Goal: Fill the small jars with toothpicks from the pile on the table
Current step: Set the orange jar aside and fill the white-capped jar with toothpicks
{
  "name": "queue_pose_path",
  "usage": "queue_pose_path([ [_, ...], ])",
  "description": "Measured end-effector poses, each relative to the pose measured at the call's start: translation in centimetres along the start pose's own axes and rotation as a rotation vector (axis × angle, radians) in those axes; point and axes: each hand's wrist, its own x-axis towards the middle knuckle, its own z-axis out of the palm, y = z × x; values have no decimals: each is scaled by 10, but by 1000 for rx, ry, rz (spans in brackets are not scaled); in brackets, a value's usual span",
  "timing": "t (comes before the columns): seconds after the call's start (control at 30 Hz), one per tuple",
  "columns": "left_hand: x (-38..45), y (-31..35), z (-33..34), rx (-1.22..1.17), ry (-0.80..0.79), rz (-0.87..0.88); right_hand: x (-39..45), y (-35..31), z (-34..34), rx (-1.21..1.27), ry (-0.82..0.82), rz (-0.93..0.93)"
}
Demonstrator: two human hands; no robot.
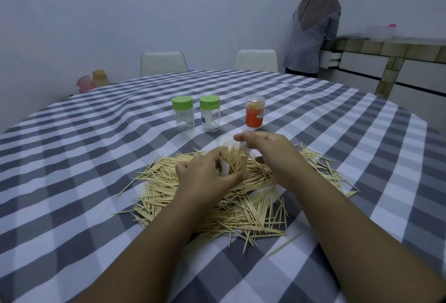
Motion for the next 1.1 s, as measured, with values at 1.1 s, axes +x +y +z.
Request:
queue_pose_path([
  [1.1, 6, -11, -6, -8, 137, -169, 8, 26, 18, -1277, -65, -262],
])
